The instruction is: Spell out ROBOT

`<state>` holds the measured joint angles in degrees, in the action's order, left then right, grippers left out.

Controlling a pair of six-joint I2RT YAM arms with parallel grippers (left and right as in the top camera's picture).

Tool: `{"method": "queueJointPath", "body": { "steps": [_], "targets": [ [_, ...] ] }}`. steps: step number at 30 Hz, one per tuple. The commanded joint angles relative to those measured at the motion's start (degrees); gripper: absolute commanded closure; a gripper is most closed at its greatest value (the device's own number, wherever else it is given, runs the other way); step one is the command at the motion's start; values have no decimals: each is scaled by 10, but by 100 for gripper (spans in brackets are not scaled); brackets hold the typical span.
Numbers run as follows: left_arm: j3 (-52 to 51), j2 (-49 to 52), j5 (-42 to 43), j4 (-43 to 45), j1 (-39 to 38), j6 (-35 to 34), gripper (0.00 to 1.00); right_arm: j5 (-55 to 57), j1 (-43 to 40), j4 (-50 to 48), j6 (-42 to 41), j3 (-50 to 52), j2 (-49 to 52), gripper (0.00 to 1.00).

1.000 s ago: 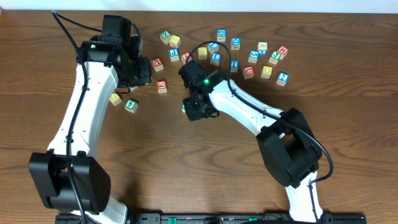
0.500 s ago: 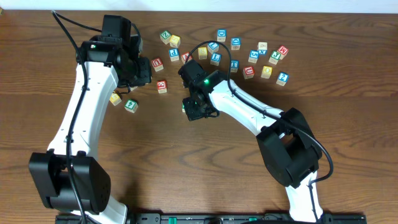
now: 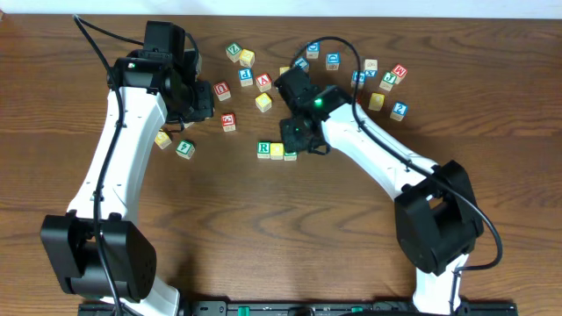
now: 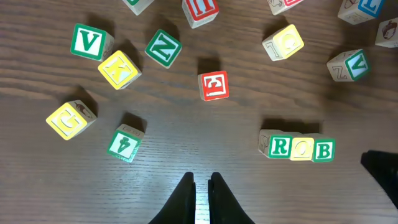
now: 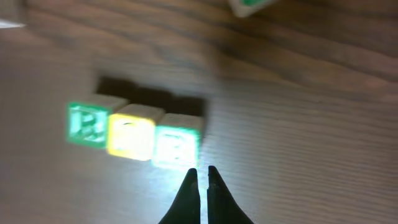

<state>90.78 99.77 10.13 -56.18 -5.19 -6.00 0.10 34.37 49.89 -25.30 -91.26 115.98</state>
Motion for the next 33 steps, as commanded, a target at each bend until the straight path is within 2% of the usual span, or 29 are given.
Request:
{"method": "queueJointPath", "body": {
  "steps": [1,6,17,33],
  "targets": [
    [3,2,-7,-2,1,-3,91,15,-4,-13,-31,35,6,99],
    [3,2,-7,-2,1,-2,91,15,-4,-38,-43,66,6,99],
    [3,2,-7,-2,1,-3,91,12,-4,-46,-42,67,14,95],
    [3,2,-7,-1,1,-2,91,-23,-4,-67,1,67,28,95]
  ]
}}
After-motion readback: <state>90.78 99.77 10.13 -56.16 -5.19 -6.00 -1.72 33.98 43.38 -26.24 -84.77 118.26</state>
